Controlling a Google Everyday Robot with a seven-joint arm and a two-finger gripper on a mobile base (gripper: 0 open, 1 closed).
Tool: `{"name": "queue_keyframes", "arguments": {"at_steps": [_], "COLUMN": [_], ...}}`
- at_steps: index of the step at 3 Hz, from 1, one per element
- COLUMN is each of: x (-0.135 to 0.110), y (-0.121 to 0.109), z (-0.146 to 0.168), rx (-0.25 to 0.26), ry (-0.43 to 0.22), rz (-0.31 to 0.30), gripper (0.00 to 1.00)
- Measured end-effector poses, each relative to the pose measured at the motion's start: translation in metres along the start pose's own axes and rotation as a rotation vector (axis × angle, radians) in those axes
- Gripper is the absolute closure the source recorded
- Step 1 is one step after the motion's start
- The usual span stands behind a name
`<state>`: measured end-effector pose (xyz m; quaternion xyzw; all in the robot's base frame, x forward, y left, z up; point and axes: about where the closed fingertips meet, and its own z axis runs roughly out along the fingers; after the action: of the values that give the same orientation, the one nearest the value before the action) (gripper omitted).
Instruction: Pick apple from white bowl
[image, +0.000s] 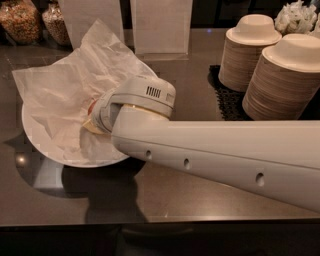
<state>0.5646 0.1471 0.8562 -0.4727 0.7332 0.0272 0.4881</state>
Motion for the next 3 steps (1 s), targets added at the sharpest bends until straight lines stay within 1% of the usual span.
{"name": "queue_keyframes", "arguments": {"at_steps": [2, 3], "x": [0.0000, -0.0048], "y": [0.0000, -0.0082], "z": [0.0000, -0.0081], "rx": [0.000, -0.011], "ry": [0.000, -0.047], "rz": [0.000, 0.009], "gripper": [0.89, 1.00]}}
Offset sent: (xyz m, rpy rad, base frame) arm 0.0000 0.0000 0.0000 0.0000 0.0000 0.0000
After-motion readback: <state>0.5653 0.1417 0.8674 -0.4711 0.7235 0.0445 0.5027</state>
